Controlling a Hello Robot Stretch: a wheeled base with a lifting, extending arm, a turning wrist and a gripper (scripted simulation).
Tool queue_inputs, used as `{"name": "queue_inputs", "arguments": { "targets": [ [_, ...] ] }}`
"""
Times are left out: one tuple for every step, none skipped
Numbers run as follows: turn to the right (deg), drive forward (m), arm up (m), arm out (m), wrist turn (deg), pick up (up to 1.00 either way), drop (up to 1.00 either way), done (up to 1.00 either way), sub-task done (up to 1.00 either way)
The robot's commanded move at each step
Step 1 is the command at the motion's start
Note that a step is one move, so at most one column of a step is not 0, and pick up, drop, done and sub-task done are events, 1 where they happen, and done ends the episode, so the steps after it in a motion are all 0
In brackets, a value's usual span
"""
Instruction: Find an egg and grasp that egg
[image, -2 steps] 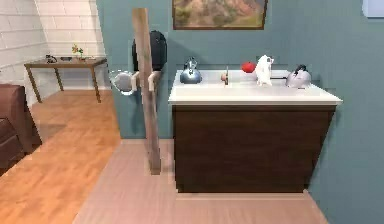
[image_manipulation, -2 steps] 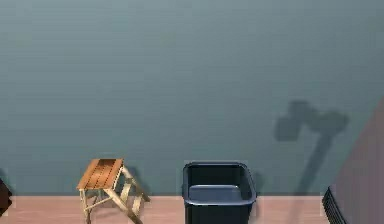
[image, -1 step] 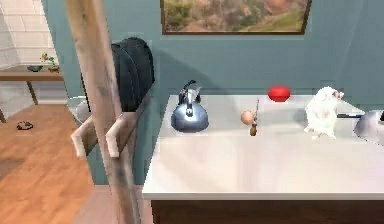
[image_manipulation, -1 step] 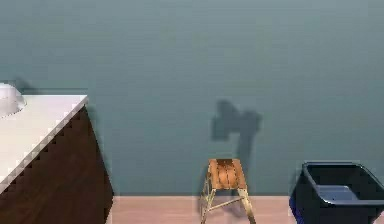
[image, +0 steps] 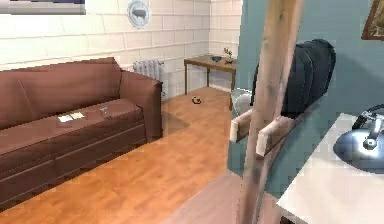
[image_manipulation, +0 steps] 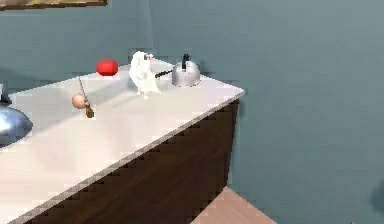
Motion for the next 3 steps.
{"name": "queue_inputs", "arguments": {
  "targets": [
    [-24.0, 0.0, 0.0, 0.0, 0.0, 0.0, 0.0, 0.0, 0.0],
    [-3.0, 0.0, 0.0, 0.0, 0.0, 0.0, 0.0, 0.0, 0.0],
    [45.0, 0.0, 0.0, 0.0, 0.0, 0.0, 0.0, 0.0, 0.0]
  ]
}}
